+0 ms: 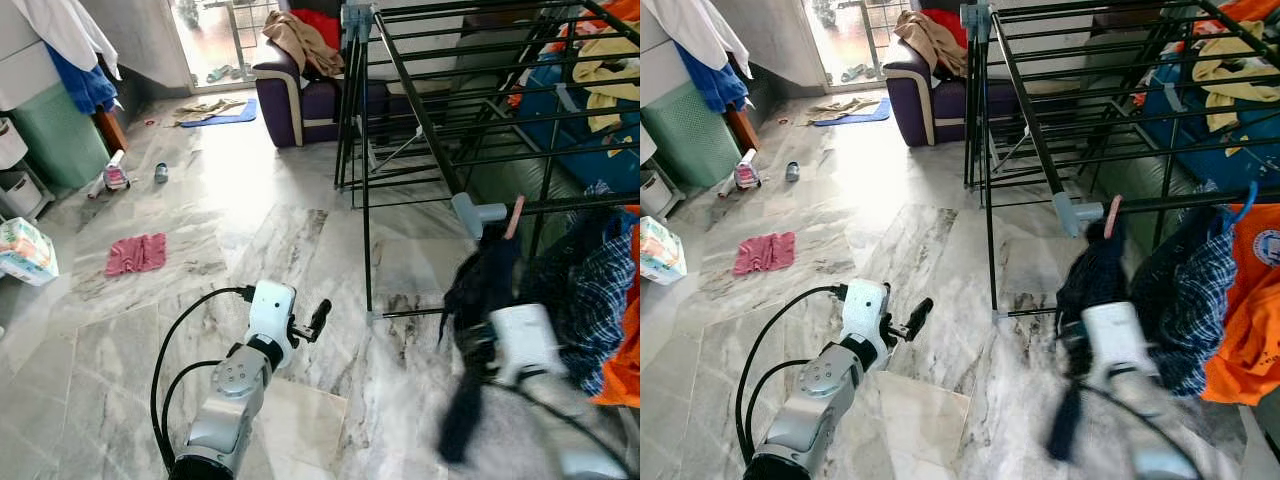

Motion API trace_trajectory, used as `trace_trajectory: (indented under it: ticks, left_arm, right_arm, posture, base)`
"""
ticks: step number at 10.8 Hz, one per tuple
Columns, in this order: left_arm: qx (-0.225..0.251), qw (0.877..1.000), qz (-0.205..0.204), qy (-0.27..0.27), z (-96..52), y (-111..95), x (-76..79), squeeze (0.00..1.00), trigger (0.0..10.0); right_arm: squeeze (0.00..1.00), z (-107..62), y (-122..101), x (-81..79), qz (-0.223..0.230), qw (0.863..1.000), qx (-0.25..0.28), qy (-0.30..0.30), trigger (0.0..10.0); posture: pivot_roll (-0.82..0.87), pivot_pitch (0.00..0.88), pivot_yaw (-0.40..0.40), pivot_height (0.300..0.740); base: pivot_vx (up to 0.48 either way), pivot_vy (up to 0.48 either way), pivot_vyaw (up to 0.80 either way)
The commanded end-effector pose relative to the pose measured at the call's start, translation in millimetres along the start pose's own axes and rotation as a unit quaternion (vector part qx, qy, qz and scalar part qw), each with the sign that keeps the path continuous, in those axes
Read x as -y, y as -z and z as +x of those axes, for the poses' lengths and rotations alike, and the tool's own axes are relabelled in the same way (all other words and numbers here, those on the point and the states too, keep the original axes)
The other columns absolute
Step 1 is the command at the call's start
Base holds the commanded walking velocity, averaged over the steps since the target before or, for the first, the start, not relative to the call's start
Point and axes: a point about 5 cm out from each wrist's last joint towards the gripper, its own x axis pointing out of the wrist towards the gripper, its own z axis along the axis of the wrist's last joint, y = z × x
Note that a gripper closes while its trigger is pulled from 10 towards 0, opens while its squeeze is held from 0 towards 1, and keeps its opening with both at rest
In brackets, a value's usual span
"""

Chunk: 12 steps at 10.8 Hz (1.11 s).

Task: Hang hanger

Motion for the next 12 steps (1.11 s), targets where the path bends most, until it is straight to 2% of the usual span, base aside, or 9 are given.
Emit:
trace_trajectory:
  ticks: [1, 3, 4, 5, 6, 7, 9, 11, 12]
  left_arm:
    - [-0.011, 1.000, 0.004, -0.001, 0.2, 2.9, -1.6, 0.00, 10.0]
    - [-0.012, 1.000, 0.006, 0.000, 1.2, 2.7, -1.8, 0.00, 10.0]
    - [-0.013, 1.000, 0.007, 0.000, 1.5, 2.8, -1.9, 0.00, 10.0]
    - [-0.014, 1.000, 0.008, -0.001, 2.0, 2.8, -2.2, 0.00, 10.0]
    - [-0.017, 1.000, 0.012, 0.000, 1.8, 4.0, -1.9, 0.00, 10.0]
    - [-0.024, 1.000, 0.017, -0.002, 1.2, 5.7, -2.7, 0.00, 10.0]
    - [-0.013, 0.999, 0.021, -0.033, -2.2, 3.6, -14.2, 0.00, 10.0]
    - [0.011, 0.991, 0.053, -0.121, -9.6, -3.8, -48.2, 0.00, 10.0]
    - [0.010, 0.989, 0.058, -0.138, -11.9, -4.3, -57.4, 0.00, 10.0]
  right_arm:
    - [1.00, 0.3, -12.5, 5.9, -0.003, 1.000, 0.020, 0.022, 10.0]
    - [1.00, 5.5, -24.1, 6.7, 0.000, 0.999, 0.038, 0.026, 10.0]
    - [0.84, 10.2, -26.9, 2.7, 0.007, 0.999, 0.040, 0.011, 10.0]
    - [0.33, 16.3, -26.2, -3.2, 0.010, 0.999, 0.032, -0.019, 10.0]
    - [0.01, 24.8, -22.6, -2.6, 0.000, 0.999, 0.024, -0.030, 8.4]
    - [0.00, 30.2, -18.7, 3.3, 0.003, 0.999, 0.015, -0.034, 0.4]
    - [0.00, 37.6, -15.5, 12.8, 0.010, 0.999, 0.012, -0.046, 0.0]
    - [0.00, 46.6, -17.1, 18.5, 0.009, 0.999, 0.013, -0.050, 0.0]
    - [0.00, 48.5, -19.2, 17.6, 0.012, 0.998, 0.021, -0.055, 0.0]
  posture:
    - [-0.16, 0.000, 0.092, 0.740]
    - [-0.16, 0.000, 0.094, 0.740]
    - [-0.15, 0.000, 0.094, 0.740]
    - [-0.15, 0.000, 0.095, 0.740]
    - [-0.14, 0.000, 0.092, 0.740]
    - [-0.14, 0.000, 0.092, 0.740]
    - [-0.14, 0.000, 0.092, 0.740]
    - [-0.12, 0.000, 0.090, 0.740]
    - [-0.12, 0.000, 0.090, 0.740]
  base:
    - [0.000, 0.000, 0.00]
    - [0.000, 0.000, 0.00]
    - [0.000, 0.000, 0.00]
    - [0.000, 0.000, 0.00]
    - [0.000, 0.000, 0.00]
    - [0.000, 0.000, 0.00]
    - [0.000, 0.000, 0.00]
    - [0.000, 0.000, 0.00]
    - [0.000, 0.000, 0.00]
